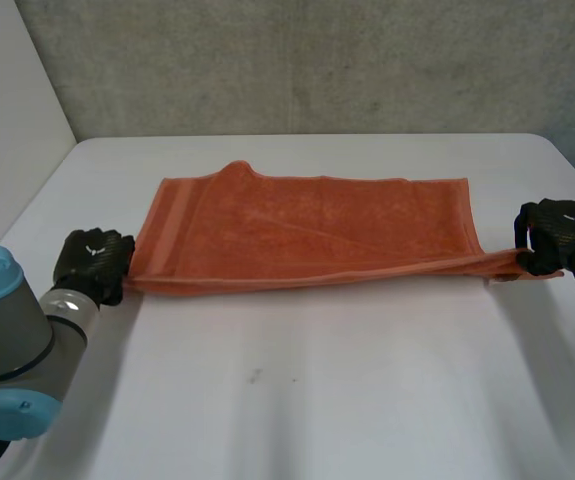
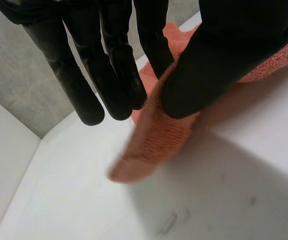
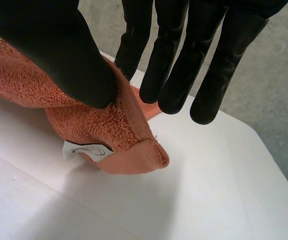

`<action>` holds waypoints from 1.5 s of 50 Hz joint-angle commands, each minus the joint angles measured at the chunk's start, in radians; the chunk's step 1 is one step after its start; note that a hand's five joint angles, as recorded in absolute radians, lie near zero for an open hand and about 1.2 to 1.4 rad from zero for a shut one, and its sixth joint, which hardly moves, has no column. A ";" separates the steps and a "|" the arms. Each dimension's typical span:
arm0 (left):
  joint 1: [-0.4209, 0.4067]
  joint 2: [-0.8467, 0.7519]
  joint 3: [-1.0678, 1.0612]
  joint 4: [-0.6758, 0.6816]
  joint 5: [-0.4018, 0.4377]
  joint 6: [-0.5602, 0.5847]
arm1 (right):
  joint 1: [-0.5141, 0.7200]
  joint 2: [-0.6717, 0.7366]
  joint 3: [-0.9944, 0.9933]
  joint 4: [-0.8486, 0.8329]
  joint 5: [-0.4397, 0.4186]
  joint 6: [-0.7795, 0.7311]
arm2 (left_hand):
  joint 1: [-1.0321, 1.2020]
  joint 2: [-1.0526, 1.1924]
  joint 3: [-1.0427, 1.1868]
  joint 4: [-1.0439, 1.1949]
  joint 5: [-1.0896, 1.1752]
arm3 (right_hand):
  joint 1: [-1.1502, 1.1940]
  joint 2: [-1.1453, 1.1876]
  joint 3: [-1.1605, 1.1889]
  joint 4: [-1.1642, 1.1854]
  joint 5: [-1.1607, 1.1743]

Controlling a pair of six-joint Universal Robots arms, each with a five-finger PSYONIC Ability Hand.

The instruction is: Fold the laundry

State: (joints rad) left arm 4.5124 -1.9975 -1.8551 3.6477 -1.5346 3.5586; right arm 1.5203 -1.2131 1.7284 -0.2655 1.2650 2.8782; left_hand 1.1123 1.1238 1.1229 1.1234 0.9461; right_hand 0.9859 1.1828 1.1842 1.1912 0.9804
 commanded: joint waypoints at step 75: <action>-0.052 -0.244 0.397 0.163 0.094 0.306 | 0.210 0.206 -0.379 -0.124 0.238 -0.309 | -0.938 -0.949 -0.948 -0.949 -0.946 | -0.811 -1.008 -1.010 -1.017 -0.980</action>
State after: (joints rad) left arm 4.4681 -2.3720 -1.3544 3.8114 -1.4384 3.8901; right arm 1.7385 -0.7984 1.1971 -0.4014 1.4831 2.3634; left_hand 0.1956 0.1843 0.1845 0.1843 0.0384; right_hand 0.2158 0.2225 0.2156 0.2371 0.0761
